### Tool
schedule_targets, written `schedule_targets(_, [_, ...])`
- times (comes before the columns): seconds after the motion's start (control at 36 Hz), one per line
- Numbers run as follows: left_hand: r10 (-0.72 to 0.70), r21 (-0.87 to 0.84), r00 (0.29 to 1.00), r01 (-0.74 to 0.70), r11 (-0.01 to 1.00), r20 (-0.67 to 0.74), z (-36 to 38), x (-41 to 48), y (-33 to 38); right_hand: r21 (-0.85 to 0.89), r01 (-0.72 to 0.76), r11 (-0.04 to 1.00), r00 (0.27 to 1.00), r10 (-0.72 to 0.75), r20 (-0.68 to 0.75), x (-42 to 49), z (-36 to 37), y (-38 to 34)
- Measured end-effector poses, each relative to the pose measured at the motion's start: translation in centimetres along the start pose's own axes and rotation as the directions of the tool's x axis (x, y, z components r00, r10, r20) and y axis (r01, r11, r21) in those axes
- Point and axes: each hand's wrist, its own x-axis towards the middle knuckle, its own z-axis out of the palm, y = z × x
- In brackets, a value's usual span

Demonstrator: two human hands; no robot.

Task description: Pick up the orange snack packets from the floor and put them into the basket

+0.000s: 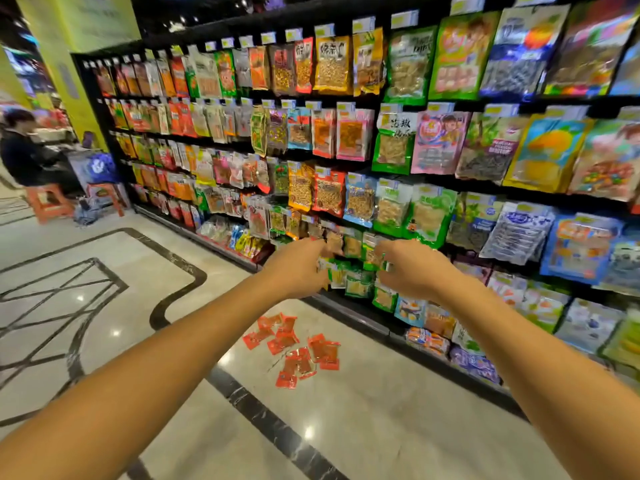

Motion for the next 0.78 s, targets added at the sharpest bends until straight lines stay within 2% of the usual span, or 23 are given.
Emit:
schedule_targets(0.31, [-0.075, -0.035, 0.997, 0.076, 0.996, 0.023, 2.6, 14.9, -5.8, 0.069, 0.076, 0.995, 0.997, -0.078, 0.029, 16.8, 4.0, 4.6])
schedule_targets(0.47, [-0.099, -0.083, 0.994, 0.101, 0.991, 0.037, 5.0, 22.7, -9.6, 0.044, 0.077, 0.996, 0.995, -0.080, 0.066, 25.6, 7.1, 6.7])
schedule_targets(0.78, [-0.089, -0.117, 0.987, 0.105, 0.988, 0.135, 13.3, 37.8, -22.6, 0.157, 0.040, 0.987, 0.980, -0.069, 0.188, 44.5, 17.5, 7.6])
